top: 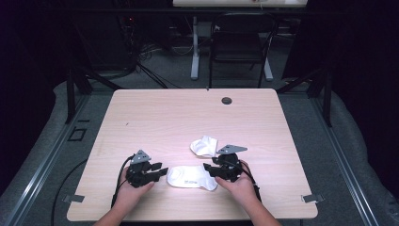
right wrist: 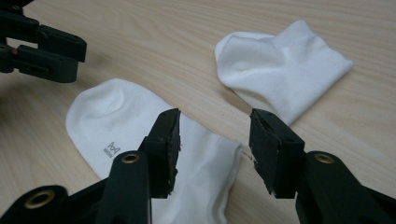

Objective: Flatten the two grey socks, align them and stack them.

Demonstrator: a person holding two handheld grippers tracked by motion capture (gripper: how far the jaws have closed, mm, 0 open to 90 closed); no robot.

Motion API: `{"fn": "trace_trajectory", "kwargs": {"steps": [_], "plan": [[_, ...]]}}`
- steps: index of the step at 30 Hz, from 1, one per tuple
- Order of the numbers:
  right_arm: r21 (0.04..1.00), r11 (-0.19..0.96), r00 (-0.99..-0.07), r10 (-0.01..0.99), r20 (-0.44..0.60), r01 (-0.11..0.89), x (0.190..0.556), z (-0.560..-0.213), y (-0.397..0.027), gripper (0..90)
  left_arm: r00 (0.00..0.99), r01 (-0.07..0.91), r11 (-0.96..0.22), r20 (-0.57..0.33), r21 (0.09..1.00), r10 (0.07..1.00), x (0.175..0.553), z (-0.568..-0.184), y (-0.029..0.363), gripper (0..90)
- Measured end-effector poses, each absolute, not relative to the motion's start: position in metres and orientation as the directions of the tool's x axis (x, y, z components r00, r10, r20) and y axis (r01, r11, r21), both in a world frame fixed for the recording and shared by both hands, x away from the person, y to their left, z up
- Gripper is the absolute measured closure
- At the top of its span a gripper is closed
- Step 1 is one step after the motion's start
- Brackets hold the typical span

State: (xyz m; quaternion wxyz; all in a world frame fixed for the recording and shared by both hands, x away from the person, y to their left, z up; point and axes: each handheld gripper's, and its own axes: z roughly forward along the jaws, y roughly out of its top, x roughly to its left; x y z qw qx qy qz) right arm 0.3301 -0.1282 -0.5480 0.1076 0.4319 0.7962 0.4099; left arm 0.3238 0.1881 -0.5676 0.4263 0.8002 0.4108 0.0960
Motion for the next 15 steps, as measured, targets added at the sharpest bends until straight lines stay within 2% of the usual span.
{"fn": "trace_trajectory", "kwargs": {"steps": [2, 5, 15], "plan": [[0.744, 0.299, -0.596, 0.787, 0.162, 0.597, 0.336, -0.545, -0.123, 60.2, 0.641, 0.577, -0.296, -0.198, 0.762, 0.741, 0.324, -0.568, 0.189, 60.0], [0.736, 0.328, -0.592, 0.796, 0.122, 0.592, 0.343, -0.543, -0.118, 63.5, 0.641, 0.577, -0.294, -0.199, 0.762, 0.742, 0.325, -0.568, 0.189, 60.0], [0.733, 0.348, -0.581, 0.81, 0.078, 0.584, 0.372, -0.535, -0.1, 65.4, 0.639, 0.576, -0.291, -0.199, 0.764, 0.743, 0.325, -0.567, 0.191, 60.0]]}}
